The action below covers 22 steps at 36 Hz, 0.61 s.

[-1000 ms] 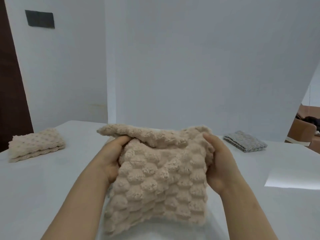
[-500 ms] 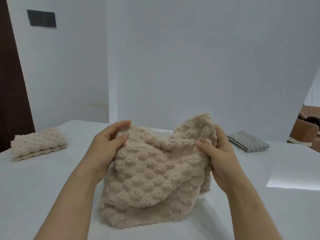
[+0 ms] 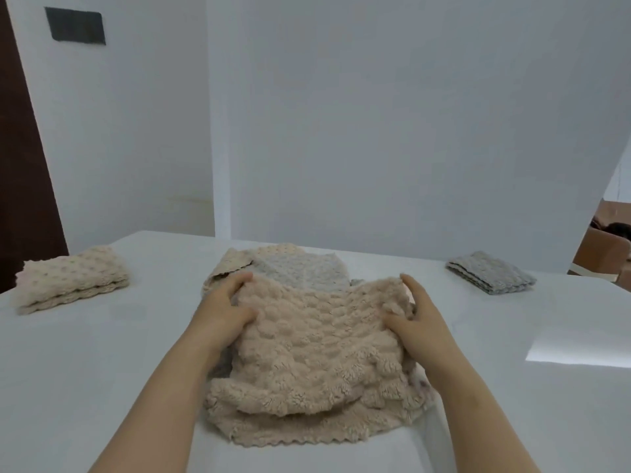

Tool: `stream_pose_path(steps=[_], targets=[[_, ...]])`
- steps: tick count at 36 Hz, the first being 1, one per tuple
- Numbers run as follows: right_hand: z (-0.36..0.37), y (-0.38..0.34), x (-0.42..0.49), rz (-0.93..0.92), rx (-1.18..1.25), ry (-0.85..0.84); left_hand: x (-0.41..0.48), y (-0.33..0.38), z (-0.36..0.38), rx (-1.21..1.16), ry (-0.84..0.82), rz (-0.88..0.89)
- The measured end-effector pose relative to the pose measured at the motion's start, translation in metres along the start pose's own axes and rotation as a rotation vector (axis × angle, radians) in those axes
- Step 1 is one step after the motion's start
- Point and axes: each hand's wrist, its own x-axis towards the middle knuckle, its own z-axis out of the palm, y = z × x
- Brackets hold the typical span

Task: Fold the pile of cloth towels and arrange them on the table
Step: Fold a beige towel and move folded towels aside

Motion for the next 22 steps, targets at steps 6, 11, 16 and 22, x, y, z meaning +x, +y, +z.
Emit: stream_pose_path(steps=[6, 11, 16, 22], targets=[[-0.003, -0.016, -0.003, -0.219, 0.051, 0.032, 0.005, 0.005, -0.005, 0.034, 0.133, 0.214], [0.004, 0.018, 0.0, 0.046, -0.176, -0.037, 0.01, -0.027, 0.003, 0.354, 0.042, 0.001], [0.003, 0.021, 0.004, 0.09, -0.194, 0.019, 0.008, -0.019, 0.008, 0.485, 0.041, -0.007], [0.006, 0.015, -0.001, -0.036, -0.2, 0.16, -0.001, -0.003, 0.023, 0.756, -0.162, 0.15]])
